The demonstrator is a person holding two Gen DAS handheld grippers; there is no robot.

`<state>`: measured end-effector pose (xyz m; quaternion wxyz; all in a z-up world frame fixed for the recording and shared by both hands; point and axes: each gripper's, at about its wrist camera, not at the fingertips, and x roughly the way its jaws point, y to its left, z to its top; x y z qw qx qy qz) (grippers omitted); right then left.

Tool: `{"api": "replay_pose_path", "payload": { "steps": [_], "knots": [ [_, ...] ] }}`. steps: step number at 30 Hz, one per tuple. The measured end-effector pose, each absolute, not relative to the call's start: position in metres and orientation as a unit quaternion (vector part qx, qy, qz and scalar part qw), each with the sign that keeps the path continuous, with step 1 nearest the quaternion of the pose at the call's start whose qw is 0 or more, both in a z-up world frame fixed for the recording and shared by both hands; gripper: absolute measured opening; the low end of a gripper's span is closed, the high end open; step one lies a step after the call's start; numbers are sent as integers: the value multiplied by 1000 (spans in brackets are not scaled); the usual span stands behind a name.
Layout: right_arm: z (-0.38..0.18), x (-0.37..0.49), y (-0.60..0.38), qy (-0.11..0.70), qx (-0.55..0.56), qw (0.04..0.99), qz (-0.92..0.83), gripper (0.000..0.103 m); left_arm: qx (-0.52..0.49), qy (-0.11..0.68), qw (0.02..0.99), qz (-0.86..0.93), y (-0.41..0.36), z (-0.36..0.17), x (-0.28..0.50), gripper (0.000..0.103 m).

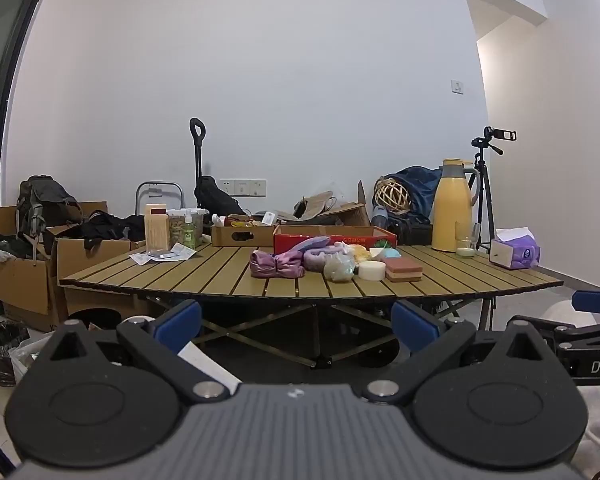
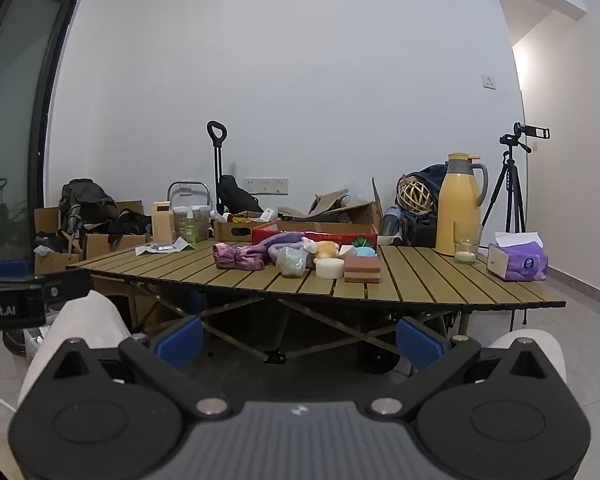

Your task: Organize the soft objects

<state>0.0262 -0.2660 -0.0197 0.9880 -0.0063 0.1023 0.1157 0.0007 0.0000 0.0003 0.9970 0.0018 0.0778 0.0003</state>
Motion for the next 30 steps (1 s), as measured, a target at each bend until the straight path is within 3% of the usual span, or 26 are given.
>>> {"api": "replay_pose_path", "payload": {
  "steps": [30],
  "knots": [
    [-22,28,-268,112,4,987,115,103,1,75,997,-3,3,-1,3,103]
  ]
}}
